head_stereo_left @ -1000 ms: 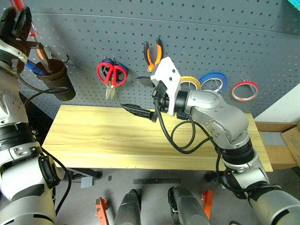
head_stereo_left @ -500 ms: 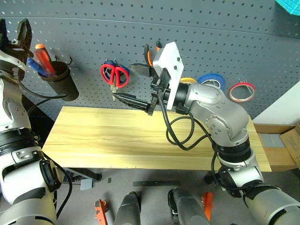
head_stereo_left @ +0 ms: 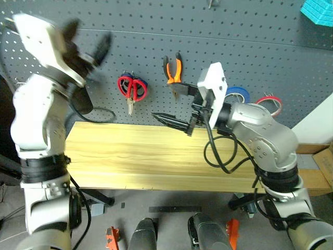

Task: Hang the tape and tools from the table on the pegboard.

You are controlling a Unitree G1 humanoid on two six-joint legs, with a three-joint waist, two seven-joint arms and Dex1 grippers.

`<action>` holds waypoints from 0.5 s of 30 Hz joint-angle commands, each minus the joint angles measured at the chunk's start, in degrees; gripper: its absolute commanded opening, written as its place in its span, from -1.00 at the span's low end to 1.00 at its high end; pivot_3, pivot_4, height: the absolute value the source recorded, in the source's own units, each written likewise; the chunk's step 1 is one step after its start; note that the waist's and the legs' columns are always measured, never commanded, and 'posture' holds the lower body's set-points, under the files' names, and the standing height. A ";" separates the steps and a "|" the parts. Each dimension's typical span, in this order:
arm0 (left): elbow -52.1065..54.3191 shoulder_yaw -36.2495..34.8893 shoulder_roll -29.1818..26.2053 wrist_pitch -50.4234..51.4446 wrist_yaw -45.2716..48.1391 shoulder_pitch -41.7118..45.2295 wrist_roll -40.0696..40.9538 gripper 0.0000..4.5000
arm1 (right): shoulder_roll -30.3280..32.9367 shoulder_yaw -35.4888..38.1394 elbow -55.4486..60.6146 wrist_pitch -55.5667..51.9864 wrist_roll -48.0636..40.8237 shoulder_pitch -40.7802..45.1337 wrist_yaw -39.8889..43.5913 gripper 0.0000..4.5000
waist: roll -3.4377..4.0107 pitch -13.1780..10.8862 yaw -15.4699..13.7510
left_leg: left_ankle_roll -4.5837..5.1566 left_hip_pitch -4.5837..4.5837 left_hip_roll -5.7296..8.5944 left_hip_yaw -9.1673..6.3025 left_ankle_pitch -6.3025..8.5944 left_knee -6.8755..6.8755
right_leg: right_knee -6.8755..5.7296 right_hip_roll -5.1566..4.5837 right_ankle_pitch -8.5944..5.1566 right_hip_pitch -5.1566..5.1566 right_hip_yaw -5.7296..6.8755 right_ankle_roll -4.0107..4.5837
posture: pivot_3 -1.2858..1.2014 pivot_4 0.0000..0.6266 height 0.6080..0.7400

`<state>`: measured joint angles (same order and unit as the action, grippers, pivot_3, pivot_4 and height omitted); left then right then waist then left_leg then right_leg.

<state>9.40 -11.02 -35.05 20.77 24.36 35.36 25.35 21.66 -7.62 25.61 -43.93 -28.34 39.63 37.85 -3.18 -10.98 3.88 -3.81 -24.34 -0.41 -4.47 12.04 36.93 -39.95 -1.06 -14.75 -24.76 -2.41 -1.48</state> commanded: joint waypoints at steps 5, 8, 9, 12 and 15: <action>14.09 4.89 5.35 8.44 -5.13 -12.06 -0.98 0.76 | 4.48 1.23 5.70 1.22 1.33 -12.56 -1.69 1.00 | 0.11 0.13 0.86 | 0.00 0.76 -0.08 -0.02 0.01 -0.01 | 0.04 0.64 -0.02 0.69 -0.05 0.03 | -0.01 -0.66 1.00; 14.61 5.59 8.07 7.06 -7.67 -17.39 -3.82 0.76 | 4.53 0.09 3.43 6.36 7.22 -18.12 -5.19 1.00 | 0.36 0.32 0.86 | 0.00 1.42 -0.09 0.03 0.02 -0.10 | 0.18 0.69 -0.09 1.38 -0.13 -0.02 | -0.01 -0.69 1.00; 14.42 5.73 8.88 5.70 -8.64 -18.70 -5.32 0.76 | 4.54 -0.38 2.22 8.81 9.26 -19.93 -5.87 1.00 | 0.41 0.39 0.86 | -0.01 1.54 -0.11 0.03 0.02 -0.10 | 0.31 0.74 -0.22 1.54 -0.14 -0.22 | -0.01 -0.70 1.00; 11.92 4.58 12.65 2.93 -11.87 -22.94 -7.64 0.76 | 3.23 -0.87 -3.49 16.64 13.19 -25.49 -6.99 1.00 | 0.44 1.10 0.70 | -0.01 1.53 -0.15 0.03 0.01 -0.05 | 0.47 0.81 -0.11 1.61 -0.15 -0.19 | -0.01 -0.74 1.00; 7.51 3.56 15.69 -0.68 -12.58 -27.63 -8.77 0.76 | 1.34 -0.50 -11.43 25.57 18.27 -28.92 -10.38 1.00 | 0.66 2.34 0.75 | -0.01 1.55 -0.13 0.07 0.01 -0.06 | 0.60 0.81 -0.09 1.67 -0.20 -0.21 | -0.01 -0.78 1.00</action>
<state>17.98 -6.17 -19.85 22.66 12.48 8.75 17.47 23.33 -8.92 16.21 -23.72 -12.48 10.75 29.34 -2.52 -8.64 4.63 -3.82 -22.76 -0.55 -4.35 12.06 36.85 -39.35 -0.25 -14.84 -23.08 -2.66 -1.68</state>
